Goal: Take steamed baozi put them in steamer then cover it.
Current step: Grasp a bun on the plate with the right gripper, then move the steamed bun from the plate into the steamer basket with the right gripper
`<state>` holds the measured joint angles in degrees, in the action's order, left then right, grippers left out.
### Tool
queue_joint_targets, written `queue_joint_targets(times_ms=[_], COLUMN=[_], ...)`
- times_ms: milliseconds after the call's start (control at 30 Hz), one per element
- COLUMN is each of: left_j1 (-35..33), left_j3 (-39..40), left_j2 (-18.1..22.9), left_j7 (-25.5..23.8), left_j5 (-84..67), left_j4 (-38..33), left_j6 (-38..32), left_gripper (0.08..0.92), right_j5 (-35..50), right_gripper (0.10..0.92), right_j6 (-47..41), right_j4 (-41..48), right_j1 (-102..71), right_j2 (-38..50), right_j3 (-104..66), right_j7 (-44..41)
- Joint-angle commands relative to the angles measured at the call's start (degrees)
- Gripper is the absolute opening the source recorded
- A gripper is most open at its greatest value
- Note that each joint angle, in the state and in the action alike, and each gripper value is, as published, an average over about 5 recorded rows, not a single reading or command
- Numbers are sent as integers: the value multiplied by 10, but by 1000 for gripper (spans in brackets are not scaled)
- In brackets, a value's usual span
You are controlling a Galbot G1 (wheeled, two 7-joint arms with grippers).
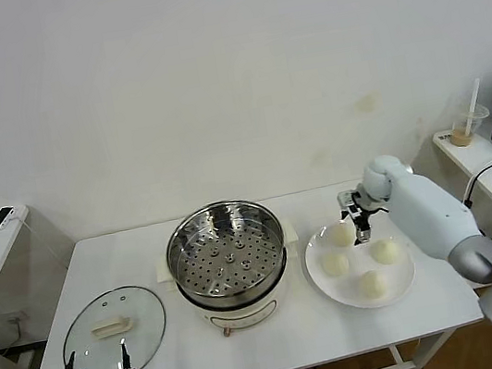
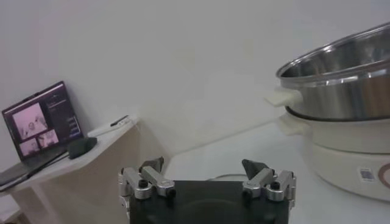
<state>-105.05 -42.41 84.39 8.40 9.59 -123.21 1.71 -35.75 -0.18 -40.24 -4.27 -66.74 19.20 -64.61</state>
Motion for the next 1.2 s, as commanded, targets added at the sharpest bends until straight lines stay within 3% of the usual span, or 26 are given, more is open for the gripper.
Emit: queue_joint_targets(times_ms=[33,167,600,767,1000,1200], left_j1=[0,1,0,-1,1,4], left_j3=[-4,-4,-2,-1,4,12], left_j2=[0,1,2,2,0,-2], left_j7=[1,1,3,3,2,1], left_j5=[0,0,-2,-2,-2,-2], left_j4=[1,-1,-1,-1,2,2], left_j6=[0,0,0,0,1,3], left_gripper=[823,823,823,823,823,823], right_j5=[-24,-28,-24,-5,62,175], right_gripper=[823,815,632,604,603,610], right_j6=[2,3,-7,-10,-22,-40], right_j4=[58,61,39,4,-94,-198], right_j1=[13,11,9,9,37,105], right_j2=[-41,-44,-34,-14,58,133], right_j3=[6,5,8,22,67,136], right_j7=[22,32,29,14,-18,-37])
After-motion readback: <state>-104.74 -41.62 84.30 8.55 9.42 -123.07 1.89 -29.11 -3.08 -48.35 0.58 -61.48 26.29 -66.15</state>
